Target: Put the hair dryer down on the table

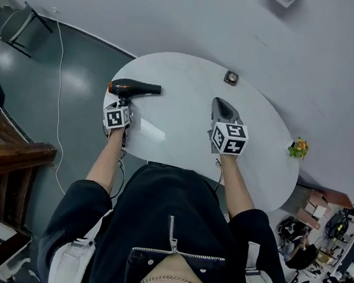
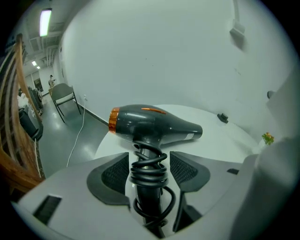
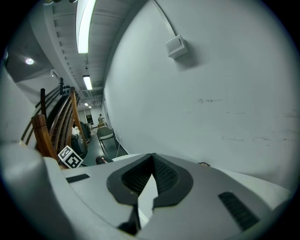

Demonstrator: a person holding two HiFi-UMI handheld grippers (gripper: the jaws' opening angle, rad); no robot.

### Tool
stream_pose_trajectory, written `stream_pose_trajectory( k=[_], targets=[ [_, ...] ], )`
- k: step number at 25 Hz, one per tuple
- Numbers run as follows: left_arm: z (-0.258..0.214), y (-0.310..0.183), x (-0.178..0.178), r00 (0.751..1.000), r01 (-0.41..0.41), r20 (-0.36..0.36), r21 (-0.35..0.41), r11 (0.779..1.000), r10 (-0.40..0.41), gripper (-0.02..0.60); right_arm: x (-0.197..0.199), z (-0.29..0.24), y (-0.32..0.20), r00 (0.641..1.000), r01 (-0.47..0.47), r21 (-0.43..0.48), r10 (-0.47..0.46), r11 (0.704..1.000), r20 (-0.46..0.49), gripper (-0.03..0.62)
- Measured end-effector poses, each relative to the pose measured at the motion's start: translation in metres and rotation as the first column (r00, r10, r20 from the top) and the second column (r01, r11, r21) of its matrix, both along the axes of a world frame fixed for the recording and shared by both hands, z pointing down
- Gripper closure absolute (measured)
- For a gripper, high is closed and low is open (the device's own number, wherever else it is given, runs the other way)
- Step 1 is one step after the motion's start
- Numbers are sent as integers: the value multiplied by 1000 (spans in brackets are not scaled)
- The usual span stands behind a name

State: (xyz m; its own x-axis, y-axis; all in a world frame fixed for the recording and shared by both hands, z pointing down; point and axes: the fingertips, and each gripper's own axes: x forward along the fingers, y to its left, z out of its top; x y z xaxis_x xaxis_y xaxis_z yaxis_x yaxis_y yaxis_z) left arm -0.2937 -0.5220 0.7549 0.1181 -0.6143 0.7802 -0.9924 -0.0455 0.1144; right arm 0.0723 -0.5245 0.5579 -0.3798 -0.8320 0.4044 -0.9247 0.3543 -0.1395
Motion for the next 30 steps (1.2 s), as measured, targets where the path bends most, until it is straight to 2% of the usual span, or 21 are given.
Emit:
stream_pose_trajectory(
  k=[4, 6, 9, 13, 17, 20, 24, 30],
  targets=[
    [-31, 5, 2, 998, 27, -53, 86, 996, -22, 394, -13, 0, -6, 999, 33, 13, -33, 999, -6, 589],
    [-49, 5, 12, 996, 11, -85, 142, 990, 1, 502, -18, -2, -10, 999, 45, 26, -45, 999, -6, 589],
    [-80, 5, 30, 992, -21, -119, 230, 973, 50, 539, -28, -7, -13, 998, 64, 41, -64, 997, -5, 589],
    [-127, 0, 46, 988, -75, -99, 342, 937, 115, 550, -40, -13, -16, 996, 94, 66, -94, 993, -6, 589],
    [-173, -5, 57, 983, -134, -56, 439, 888, 176, 554, -49, -21, -18, 993, 118, 95, -119, 988, 1, 589],
    [-203, -6, 64, 977, -148, -58, 498, 854, 203, 554, -53, -32, -19, 991, 129, 128, -132, 983, 13, 589],
    [-236, -6, 73, 968, -169, -60, 557, 813, 242, 555, -52, -48, -19, 991, 128, 172, -132, 977, 14, 589],
    [-269, -1, 82, 956, -202, -48, 610, 766, 290, 555, -49, -64, -17, 991, 125, 216, -130, 968, 10, 591]
  ],
)
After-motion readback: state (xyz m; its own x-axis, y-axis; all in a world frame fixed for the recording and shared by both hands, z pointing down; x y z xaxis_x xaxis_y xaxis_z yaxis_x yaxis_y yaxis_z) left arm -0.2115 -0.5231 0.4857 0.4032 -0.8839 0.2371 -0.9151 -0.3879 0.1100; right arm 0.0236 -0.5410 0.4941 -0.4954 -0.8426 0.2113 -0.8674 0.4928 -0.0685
